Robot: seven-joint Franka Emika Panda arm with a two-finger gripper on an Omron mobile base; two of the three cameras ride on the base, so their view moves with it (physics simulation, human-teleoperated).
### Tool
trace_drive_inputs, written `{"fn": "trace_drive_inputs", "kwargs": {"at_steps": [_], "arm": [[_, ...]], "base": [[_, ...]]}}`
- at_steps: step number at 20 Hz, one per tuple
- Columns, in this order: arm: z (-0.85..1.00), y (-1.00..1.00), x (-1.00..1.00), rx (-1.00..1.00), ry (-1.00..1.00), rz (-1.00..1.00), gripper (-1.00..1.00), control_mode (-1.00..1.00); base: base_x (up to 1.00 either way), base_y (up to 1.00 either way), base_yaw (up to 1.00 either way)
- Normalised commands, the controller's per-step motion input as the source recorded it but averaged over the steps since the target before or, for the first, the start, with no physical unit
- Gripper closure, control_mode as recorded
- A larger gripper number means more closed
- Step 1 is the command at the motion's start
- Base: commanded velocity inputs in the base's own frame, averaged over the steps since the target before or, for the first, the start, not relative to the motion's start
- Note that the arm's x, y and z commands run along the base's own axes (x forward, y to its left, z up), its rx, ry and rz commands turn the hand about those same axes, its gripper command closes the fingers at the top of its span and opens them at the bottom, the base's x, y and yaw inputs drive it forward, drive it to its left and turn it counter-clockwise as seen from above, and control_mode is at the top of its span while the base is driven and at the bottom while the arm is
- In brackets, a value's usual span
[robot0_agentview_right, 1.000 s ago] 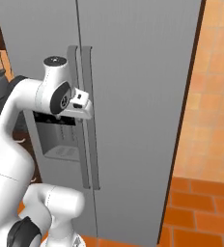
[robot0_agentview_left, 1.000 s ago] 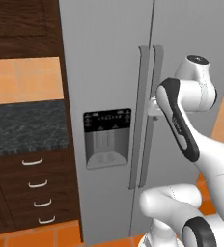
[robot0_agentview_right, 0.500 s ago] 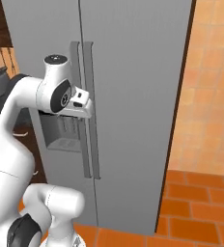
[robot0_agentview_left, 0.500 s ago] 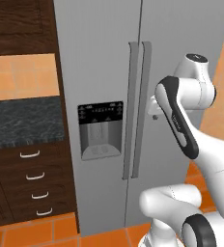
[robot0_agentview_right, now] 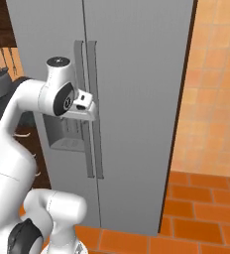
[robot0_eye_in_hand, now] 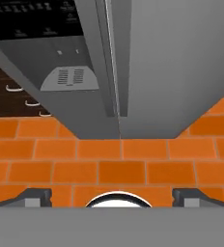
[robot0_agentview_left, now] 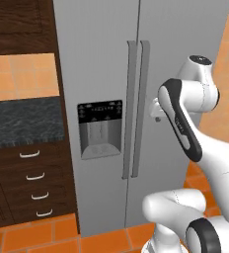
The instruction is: Take the strawberry from the fridge and place it on top of the pancake, located on the dining counter.
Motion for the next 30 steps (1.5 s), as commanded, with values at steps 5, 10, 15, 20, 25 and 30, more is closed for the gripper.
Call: {"fn": "trace_drive_inputs", "kwargs": {"at_steps": [5,10,15,20,25,30], "arm": [[-0.01,-0.02,0.91,0.00,-0.23,0.05,-1.00,-1.00],[-0.07,-0.13,0.89,0.00,-0.28,0.02,-1.00,-1.00],[0.00,-0.20,1.00,0.01,-0.13,0.01,-1.00,-1.00],[0.00,0.00,0.86,0.00,0.00,0.00,-1.00,-1.00],[0.00,0.09,0.36,0.00,0.00,0.00,-1.00,-1.00],[-0.05,0.19,0.49,0.00,-0.05,0.00,-1.00,-1.00]], "base": [[0.00,0.00,0.00],[0.00,0.00,0.00],[0.00,0.00,0.00],[0.00,0.00,0.00],[0.00,0.00,0.00],[0.00,0.00,0.00]]}}
